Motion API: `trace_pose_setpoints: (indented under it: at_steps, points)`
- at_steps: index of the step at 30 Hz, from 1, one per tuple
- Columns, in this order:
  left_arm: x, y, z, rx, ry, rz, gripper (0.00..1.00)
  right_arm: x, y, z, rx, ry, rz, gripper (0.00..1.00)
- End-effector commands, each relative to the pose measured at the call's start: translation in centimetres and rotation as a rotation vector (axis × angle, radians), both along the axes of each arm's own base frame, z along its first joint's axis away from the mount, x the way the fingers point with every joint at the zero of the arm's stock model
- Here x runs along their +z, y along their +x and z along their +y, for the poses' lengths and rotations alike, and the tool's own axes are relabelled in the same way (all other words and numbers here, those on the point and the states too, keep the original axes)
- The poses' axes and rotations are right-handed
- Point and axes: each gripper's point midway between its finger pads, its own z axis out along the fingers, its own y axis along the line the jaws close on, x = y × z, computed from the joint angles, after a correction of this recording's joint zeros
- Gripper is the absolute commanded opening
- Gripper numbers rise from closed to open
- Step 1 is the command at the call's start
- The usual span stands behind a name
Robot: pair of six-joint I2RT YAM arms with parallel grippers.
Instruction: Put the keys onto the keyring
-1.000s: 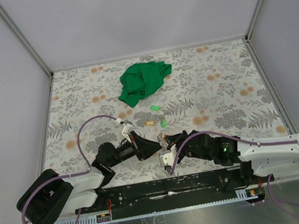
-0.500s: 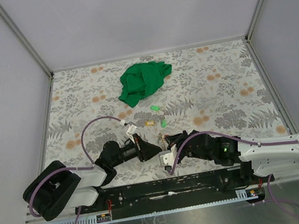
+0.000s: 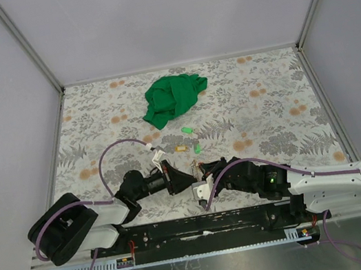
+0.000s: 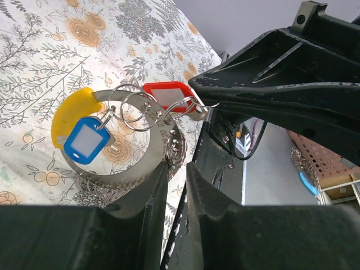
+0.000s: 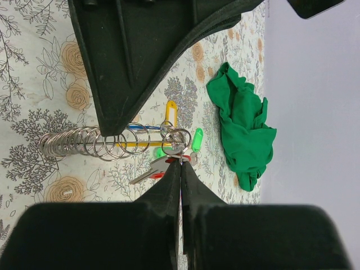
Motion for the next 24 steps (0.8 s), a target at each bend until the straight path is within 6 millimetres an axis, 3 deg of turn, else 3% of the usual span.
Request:
trace_pose_setpoints:
  at_steps: [1, 18, 24]
  points:
    - [2.39, -0.03, -0.69, -0.026, -0.075, -0.065, 0.17, 1.43, 0.6, 0.04, -0.033, 0.056, -0.017, 0.0]
    - [1.86, 0.58, -1.14, 0.006, -0.067, -0.012, 0.15, 1.38, 0.4, 0.09, -0.027, 0.062, -0.005, 0.0]
    - [2.24, 0.67, -1.1, 0.015, -0.079, -0.01, 0.0, 0.98, 0.47, 0.05, -0.037, 0.052, 0.006, 0.0]
